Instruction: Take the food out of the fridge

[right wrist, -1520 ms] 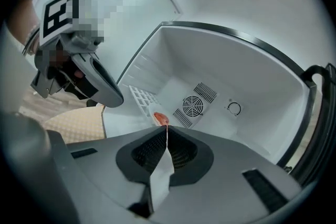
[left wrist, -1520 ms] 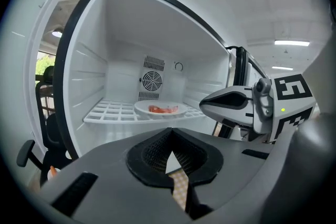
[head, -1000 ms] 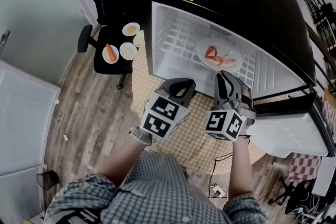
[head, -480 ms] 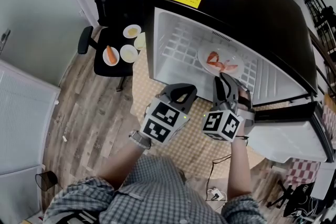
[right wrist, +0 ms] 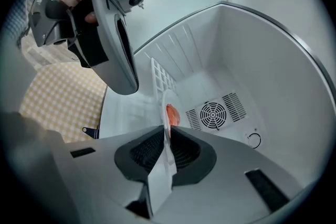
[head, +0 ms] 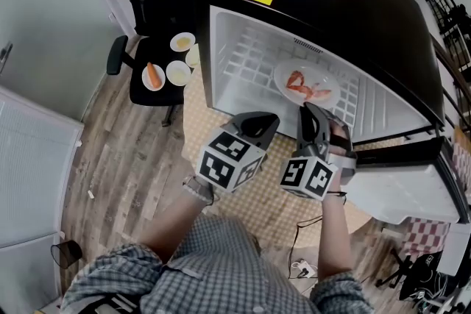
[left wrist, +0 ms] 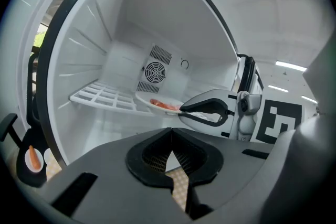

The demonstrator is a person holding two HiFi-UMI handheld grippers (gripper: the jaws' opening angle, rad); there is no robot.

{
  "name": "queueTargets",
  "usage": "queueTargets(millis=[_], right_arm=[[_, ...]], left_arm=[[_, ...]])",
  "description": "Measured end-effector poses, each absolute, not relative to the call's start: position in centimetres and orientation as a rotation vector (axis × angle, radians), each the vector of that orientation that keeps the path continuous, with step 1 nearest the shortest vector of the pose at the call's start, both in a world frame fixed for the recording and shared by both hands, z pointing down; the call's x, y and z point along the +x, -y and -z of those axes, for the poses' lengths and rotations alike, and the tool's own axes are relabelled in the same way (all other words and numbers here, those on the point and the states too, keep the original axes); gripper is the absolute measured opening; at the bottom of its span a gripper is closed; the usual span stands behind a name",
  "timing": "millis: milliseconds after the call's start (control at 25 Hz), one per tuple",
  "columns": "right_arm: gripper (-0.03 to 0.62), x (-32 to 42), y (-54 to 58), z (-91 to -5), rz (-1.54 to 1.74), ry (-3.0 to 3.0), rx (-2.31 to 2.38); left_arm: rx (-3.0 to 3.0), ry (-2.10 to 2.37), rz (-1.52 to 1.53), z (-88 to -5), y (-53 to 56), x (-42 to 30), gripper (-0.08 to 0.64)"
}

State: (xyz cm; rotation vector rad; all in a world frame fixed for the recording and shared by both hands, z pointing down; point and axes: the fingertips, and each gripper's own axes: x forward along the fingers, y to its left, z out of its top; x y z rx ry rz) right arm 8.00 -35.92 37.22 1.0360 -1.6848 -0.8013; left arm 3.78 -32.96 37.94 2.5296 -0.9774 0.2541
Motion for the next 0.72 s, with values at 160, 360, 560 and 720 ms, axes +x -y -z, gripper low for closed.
queueTargets(millis=[160, 360, 560, 720], right_arm=[[0.037, 7.9, 35.1, -37.1, 0.808, 1.683, 1.029], [0.035, 7.6, 34.4, -36.8, 0.77, 1.739, 1.057], [0.056, 7.6, 33.7, -35.5, 0.582, 1.958, 1.178], [0.064, 8.4, 33.1, -34.3, 0.174, 2.254, 1.392]], left_arm=[[2.495, 0.96, -0.218, -38.0, 33.1, 4.0, 0.006], [2.465, 0.958, -0.192, -38.2, 33.3, 4.0, 0.007], [2.43, 0.92, -0.141, -38.0, 33.6, 4.6, 0.042], [2.368, 0.879, -0.062, -37.7, 34.0, 5.0, 0.078]])
